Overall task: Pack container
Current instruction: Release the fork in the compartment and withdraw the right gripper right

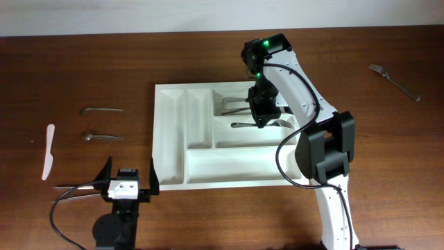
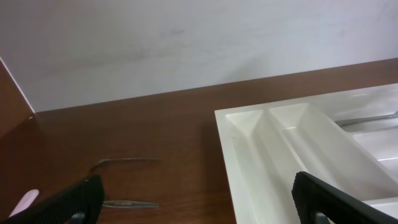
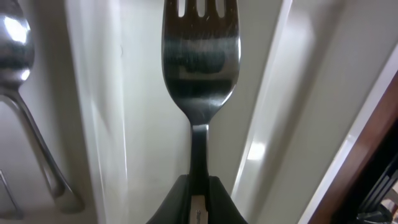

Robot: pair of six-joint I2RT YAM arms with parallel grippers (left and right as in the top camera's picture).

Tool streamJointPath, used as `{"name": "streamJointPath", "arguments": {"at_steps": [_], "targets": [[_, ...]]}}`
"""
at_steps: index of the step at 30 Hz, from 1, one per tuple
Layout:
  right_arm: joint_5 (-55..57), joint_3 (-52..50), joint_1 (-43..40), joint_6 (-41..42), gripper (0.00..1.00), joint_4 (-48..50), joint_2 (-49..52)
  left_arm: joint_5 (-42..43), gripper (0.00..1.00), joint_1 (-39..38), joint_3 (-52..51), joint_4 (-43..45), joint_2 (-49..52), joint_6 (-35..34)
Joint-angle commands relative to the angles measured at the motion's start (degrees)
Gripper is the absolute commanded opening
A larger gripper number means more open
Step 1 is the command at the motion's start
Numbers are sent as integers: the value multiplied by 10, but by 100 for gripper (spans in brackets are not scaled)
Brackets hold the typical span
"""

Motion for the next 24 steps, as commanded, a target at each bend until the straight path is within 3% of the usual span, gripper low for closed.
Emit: {"name": "streamJointPath", "arguments": {"at_steps": [1, 15, 18, 22, 24], "targets": [[25, -3, 6, 9, 13, -1, -5, -4, 99, 3, -1, -1, -1, 7], [46, -1, 5, 7, 24, -3, -5, -5, 99, 3, -1, -1, -1, 7], [90, 6, -7, -48, 28, -3, -7, -5, 99, 3, -1, -1, -1, 7], [151, 35, -36, -125, 42, -3, -22, -5, 99, 3, -1, -1, -1, 7], [197, 60, -59, -169, 56, -3, -38, -5, 99, 3, -1, -1, -1, 7]]}}
